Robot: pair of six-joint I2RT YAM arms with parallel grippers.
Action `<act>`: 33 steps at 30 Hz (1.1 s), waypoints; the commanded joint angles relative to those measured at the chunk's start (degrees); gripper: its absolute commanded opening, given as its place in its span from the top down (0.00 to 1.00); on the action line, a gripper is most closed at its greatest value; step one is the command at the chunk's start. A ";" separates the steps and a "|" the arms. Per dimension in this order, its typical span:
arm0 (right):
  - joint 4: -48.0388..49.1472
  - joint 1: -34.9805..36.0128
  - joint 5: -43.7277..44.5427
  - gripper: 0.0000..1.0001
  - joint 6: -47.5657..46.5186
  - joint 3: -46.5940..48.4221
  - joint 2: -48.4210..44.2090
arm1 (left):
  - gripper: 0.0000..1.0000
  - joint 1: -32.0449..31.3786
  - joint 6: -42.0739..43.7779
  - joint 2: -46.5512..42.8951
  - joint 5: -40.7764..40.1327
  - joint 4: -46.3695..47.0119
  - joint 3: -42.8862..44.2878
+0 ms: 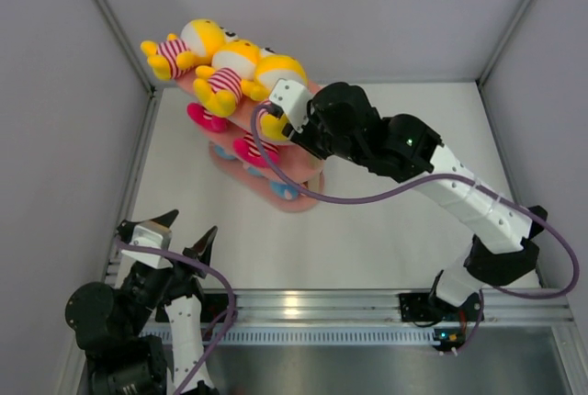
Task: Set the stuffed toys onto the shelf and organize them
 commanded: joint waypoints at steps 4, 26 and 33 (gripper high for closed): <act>12.63 -1.53 -5.23 0.65 2.57 -4.35 -8.18 | 0.20 0.36 0.65 -0.76 -0.12 2.06 -0.39; 27.83 -5.22 -13.84 0.42 8.28 -18.05 -13.54 | 0.20 0.36 1.18 -1.46 0.41 1.97 -0.65; 33.20 -5.40 -14.02 0.54 9.34 -22.72 -16.00 | 0.19 0.36 1.18 -1.90 0.32 2.06 -1.53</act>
